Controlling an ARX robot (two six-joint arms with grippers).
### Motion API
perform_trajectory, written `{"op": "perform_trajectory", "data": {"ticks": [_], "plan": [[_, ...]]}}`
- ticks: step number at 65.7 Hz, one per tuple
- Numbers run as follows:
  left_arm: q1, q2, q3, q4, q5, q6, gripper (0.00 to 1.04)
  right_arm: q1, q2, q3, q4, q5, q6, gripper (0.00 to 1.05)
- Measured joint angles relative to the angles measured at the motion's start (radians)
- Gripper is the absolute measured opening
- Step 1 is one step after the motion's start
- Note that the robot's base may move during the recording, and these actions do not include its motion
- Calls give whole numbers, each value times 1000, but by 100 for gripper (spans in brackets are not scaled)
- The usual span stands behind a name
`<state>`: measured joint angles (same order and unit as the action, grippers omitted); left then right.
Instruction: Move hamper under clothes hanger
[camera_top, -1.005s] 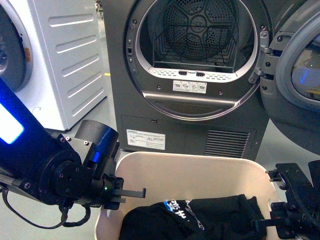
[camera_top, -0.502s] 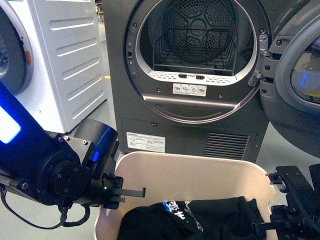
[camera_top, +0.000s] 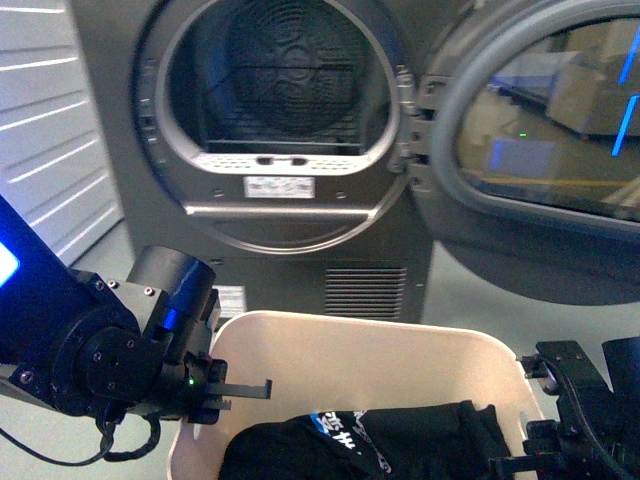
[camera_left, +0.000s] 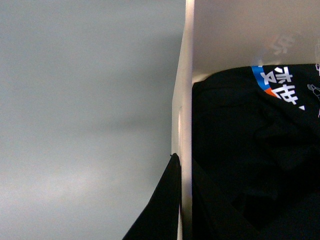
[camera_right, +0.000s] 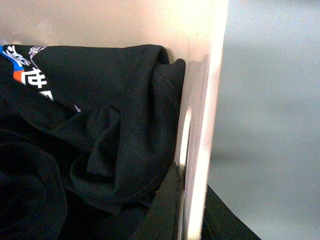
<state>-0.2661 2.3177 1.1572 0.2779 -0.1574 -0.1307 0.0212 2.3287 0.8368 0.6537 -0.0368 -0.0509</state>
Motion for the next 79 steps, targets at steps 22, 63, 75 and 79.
{"op": "perform_trajectory", "data": {"ticks": [22,63,75,79], "plan": [[-14,-1,1,2,2,0,4,-13,0,-2,2,6,-3,4],[-10,-2,-1,2,0,0,4,-10,1,-2,2,5,-3,4],[-9,-2,-2,2,0,0,4,-9,1,-2,2,5,-3,4],[-9,-3,-1,3,0,1,4,-9,1,-2,2,5,-2,4]]}}
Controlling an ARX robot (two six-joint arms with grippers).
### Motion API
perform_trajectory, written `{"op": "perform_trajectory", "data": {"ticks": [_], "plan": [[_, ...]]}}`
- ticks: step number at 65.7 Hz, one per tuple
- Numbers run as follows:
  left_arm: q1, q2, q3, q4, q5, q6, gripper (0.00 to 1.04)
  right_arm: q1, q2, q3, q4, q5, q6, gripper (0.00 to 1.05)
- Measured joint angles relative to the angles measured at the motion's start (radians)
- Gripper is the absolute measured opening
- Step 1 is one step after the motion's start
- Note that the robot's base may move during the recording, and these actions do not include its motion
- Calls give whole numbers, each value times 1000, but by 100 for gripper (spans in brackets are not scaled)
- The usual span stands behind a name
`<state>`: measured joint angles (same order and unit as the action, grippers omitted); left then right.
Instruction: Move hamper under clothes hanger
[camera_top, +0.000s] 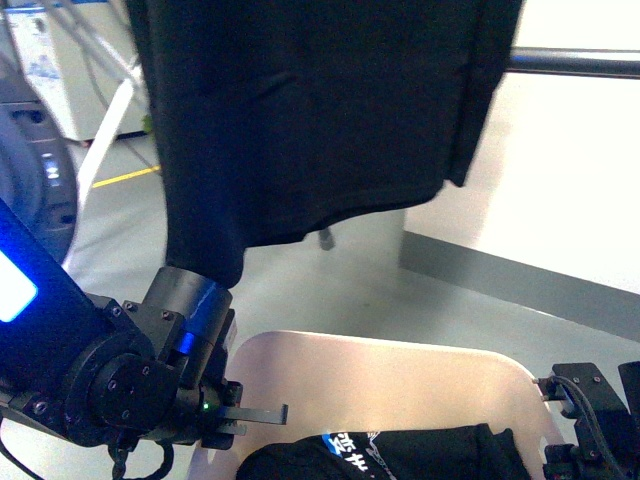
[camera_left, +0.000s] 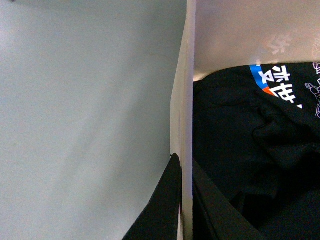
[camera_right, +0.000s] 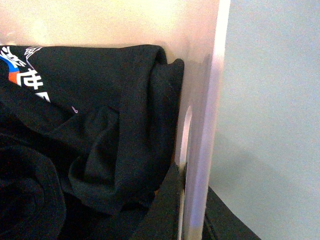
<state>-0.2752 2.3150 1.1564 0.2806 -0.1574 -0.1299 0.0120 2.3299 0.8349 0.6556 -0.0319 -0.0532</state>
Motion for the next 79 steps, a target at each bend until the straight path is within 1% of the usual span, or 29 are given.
{"op": "perform_trajectory", "data": {"ticks": [44,58,65,72,79], "plan": [[-1,0,-1,0,0,0,4,-1,-1,0,0,-2,-1,4],[-28,0,3,0,25,0,4,-26,-1,-5,0,16,-4,4],[-18,0,3,0,3,0,4,-17,-1,-5,0,0,-5,4],[-2,0,3,0,-3,0,4,2,-1,-5,0,-2,-3,4],[-1,0,3,0,-2,0,4,1,-1,-5,0,-2,-2,4]]}}
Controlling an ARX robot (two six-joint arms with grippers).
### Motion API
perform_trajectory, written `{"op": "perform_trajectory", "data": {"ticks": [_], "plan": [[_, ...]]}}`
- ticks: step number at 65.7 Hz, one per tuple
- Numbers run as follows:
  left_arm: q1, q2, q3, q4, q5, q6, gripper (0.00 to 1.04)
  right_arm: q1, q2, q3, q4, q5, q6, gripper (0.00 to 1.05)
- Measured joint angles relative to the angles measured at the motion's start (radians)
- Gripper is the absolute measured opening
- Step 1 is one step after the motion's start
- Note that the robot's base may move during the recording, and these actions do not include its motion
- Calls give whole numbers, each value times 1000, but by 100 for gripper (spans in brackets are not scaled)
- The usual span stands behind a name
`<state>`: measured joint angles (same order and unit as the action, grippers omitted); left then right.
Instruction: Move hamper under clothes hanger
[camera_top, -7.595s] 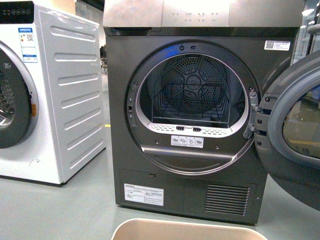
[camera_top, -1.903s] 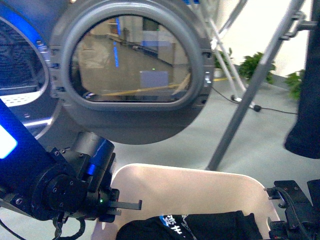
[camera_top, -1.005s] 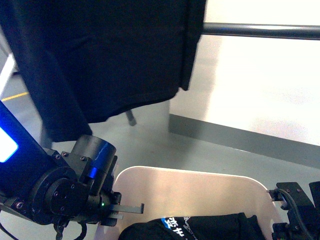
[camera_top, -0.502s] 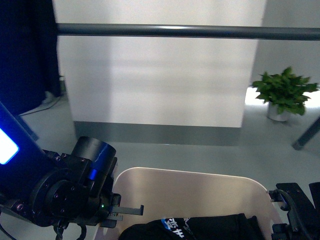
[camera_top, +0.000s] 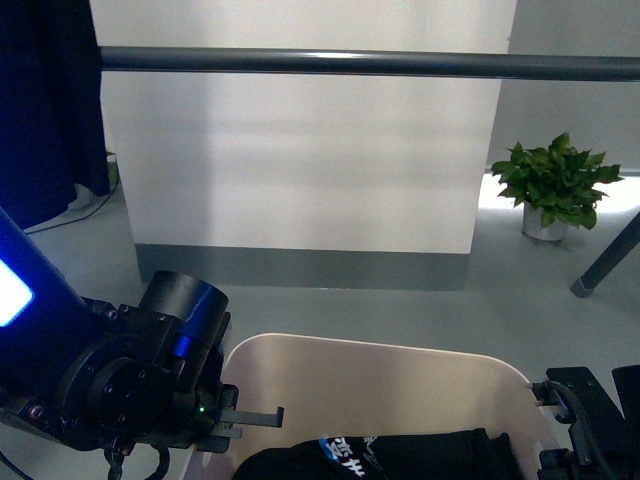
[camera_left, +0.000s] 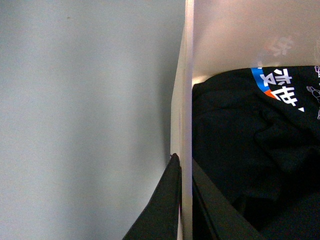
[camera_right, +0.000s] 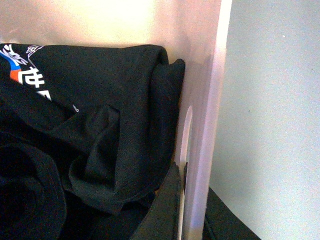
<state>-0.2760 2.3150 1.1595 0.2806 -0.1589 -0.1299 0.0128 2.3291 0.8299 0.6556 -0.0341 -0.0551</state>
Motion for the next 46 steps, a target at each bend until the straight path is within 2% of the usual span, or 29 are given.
{"op": "perform_trajectory", "data": {"ticks": [8,22,46], "plan": [[-14,0,0,0,13,0,4,-14,0,1,0,10,-1,4],[21,0,-2,0,-14,0,4,21,0,6,0,-18,5,4],[-7,0,-3,0,6,0,4,-8,0,5,0,6,2,4]]}}
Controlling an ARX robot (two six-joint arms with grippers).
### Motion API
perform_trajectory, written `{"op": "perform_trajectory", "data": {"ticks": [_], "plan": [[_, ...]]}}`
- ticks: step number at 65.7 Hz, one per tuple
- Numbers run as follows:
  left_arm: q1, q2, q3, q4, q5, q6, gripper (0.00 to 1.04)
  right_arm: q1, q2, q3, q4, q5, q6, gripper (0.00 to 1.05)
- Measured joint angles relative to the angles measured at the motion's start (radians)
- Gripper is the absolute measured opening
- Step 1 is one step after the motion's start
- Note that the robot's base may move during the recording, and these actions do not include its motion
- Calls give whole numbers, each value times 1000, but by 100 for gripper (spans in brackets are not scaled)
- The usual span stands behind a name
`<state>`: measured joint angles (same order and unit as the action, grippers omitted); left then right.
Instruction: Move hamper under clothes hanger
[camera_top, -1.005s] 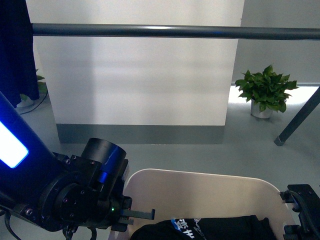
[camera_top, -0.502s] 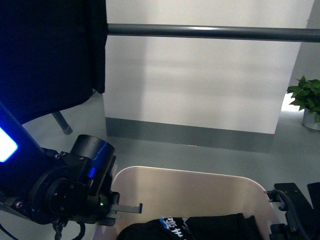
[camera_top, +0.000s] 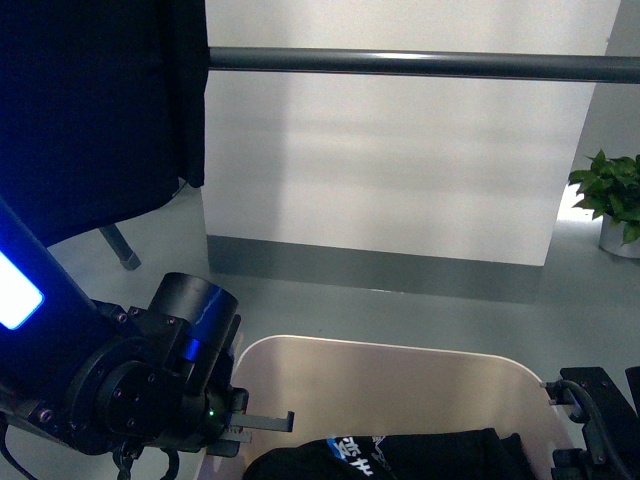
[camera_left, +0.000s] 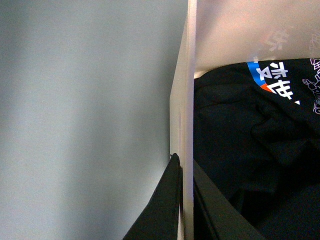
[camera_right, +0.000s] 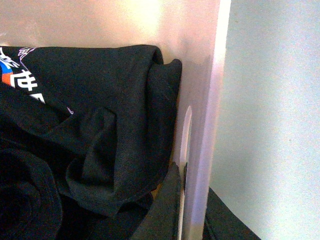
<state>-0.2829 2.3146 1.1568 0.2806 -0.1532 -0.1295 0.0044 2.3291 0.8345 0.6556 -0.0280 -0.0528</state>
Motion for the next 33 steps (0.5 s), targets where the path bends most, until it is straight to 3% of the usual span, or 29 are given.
{"op": "perform_trajectory", "data": {"ticks": [33], "plan": [[6,0,0,0,-6,0,4,7,0,0,0,-3,-1,4]]}}
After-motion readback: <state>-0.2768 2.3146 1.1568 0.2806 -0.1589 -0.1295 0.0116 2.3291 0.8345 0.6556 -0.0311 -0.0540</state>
